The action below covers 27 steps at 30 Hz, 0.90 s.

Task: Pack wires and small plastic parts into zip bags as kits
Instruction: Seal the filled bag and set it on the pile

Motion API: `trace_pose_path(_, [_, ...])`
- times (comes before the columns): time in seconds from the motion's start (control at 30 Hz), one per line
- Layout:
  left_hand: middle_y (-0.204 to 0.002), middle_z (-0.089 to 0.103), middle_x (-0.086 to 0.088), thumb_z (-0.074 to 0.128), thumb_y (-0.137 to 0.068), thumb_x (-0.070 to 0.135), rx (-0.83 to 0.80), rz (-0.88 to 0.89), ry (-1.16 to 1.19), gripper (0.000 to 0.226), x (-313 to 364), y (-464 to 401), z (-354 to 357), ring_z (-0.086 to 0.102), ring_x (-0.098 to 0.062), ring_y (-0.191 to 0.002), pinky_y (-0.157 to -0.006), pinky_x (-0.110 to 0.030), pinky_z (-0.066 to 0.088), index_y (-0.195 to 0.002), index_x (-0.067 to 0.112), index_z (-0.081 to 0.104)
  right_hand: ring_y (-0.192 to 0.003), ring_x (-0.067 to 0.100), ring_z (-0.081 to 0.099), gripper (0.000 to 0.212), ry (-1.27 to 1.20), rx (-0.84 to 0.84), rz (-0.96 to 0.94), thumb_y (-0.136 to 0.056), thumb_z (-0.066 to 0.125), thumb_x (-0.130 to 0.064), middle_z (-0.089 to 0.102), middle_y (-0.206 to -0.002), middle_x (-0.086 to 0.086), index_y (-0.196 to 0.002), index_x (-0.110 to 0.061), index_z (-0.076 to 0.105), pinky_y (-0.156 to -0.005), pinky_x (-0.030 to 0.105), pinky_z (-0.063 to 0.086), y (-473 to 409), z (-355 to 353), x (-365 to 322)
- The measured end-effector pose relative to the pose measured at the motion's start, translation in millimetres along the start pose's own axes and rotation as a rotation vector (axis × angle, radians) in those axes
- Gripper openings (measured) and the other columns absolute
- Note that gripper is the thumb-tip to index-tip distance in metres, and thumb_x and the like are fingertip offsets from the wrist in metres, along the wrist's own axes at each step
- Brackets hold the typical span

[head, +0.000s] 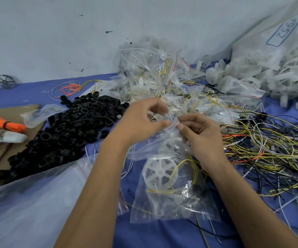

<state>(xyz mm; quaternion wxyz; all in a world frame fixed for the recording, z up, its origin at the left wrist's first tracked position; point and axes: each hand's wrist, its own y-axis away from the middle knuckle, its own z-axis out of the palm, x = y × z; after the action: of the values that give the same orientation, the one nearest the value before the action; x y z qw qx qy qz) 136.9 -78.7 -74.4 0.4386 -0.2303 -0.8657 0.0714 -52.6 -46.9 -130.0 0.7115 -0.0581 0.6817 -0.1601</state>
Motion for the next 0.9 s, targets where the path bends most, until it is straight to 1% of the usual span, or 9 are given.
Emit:
trace_pose_path(0.07, [-0.093,0.072,0.003,0.088,-0.079,0.021,-0.08,0.026,-0.04,0.024,3.9,-0.1,14.8,0.067,-0.011,-0.09,-0.079,-0.023,0.052,-0.095,0.016,0.072,-0.059,0.013,0.063,0.013,-0.022,0.018,-0.004,-0.089,0.072,0.002,0.075,-0.077,0.011,-0.095,-0.009,0.074,-0.054,0.025,0.053,0.1,-1.2,0.3])
trace_pose_path(0.13, [-0.088,0.071,-0.002,0.089,-0.078,0.024,-0.089,0.02,-0.07,0.024,3.2,0.1,22.6,0.066,-0.018,-0.083,-0.074,-0.029,0.053,-0.091,0.015,0.071,-0.058,0.013,0.064,0.011,-0.018,0.042,0.0,-0.089,0.073,0.001,0.074,-0.076,0.011,-0.096,-0.008,0.074,-0.053,0.024,0.052,-0.2,-2.3,1.2])
trace_pose_path(0.27, [-0.08,0.068,0.004,0.085,-0.081,0.038,-0.055,-0.04,-0.053,0.026,0.0,-1.3,25.8,0.06,-0.008,-0.066,-0.068,-0.03,0.053,-0.087,0.018,0.071,-0.059,0.014,0.064,0.011,-0.013,0.078,0.014,-0.088,0.073,-0.001,0.074,-0.077,0.011,-0.093,-0.011,0.074,-0.053,0.023,0.051,-2.2,-2.4,3.3])
trace_pose_path(0.4, [-0.069,0.068,0.002,0.08,-0.087,0.014,-0.021,-0.058,-0.051,0.009,-0.2,-3.4,27.4,0.063,-0.013,-0.062,-0.066,-0.029,0.053,-0.082,0.012,0.072,-0.063,0.009,0.064,0.014,0.018,0.101,0.028,-0.088,0.074,-0.004,0.075,-0.078,0.004,-0.09,-0.018,0.075,-0.055,0.019,0.05,-5.3,-1.8,5.1])
trace_pose_path(0.47, [-0.065,0.068,0.001,0.076,-0.089,0.009,-0.027,-0.072,-0.026,0.01,-1.0,-3.1,25.5,0.062,-0.011,-0.06,-0.065,-0.027,0.051,-0.08,0.009,0.072,-0.068,0.01,0.064,0.007,0.02,0.071,0.048,-0.09,0.073,-0.01,0.076,-0.084,0.009,-0.093,-0.015,0.076,-0.058,0.019,0.051,-6.1,-2.0,6.0])
trace_pose_path(0.6, [-0.066,0.067,-0.002,0.076,-0.089,0.007,-0.053,-0.078,0.006,0.01,-1.9,-2.9,20.8,0.058,-0.009,-0.058,-0.063,-0.025,0.048,-0.081,0.006,0.072,-0.07,0.013,0.061,0.006,0.051,0.022,0.021,-0.092,0.073,-0.015,0.073,-0.086,0.019,-0.091,-0.011,0.077,-0.064,0.022,0.05,-7.3,-3.0,9.1])
trace_pose_path(0.73, [-0.068,0.065,0.002,0.077,-0.089,0.01,-0.02,-0.06,0.025,0.007,-0.3,-3.5,27.3,0.055,-0.007,-0.059,-0.062,-0.024,0.047,-0.083,0.009,0.073,-0.07,0.009,0.061,0.005,0.033,0.024,-0.011,-0.09,0.075,-0.017,0.074,-0.083,0.011,-0.088,-0.015,0.078,-0.066,0.02,0.049,-9.6,-4.5,11.3])
trace_pose_path(0.83, [-0.075,0.069,-0.005,0.076,-0.09,0.013,-0.003,-0.039,0.012,0.006,-1.2,-4.1,34.1,0.056,-0.012,-0.064,-0.065,-0.032,0.049,-0.086,0.009,0.074,-0.071,0.006,0.063,0.007,0.068,-0.001,-0.042,-0.09,0.074,-0.018,0.075,-0.078,0.001,-0.086,-0.019,0.079,-0.067,0.019,0.049,-9.9,-3.0,14.7])
trace_pose_path(0.9, [-0.08,0.071,-0.011,0.077,-0.09,0.015,0.005,-0.058,0.021,0.007,-3.7,-4.2,36.1,0.062,-0.023,-0.07,-0.071,-0.041,0.054,-0.088,0.008,0.075,-0.071,0.003,0.063,0.008,0.089,0.006,-0.048,-0.09,0.074,-0.018,0.075,-0.077,-0.004,-0.086,-0.021,0.079,-0.068,0.019,0.048,-10.2,-1.3,16.9])
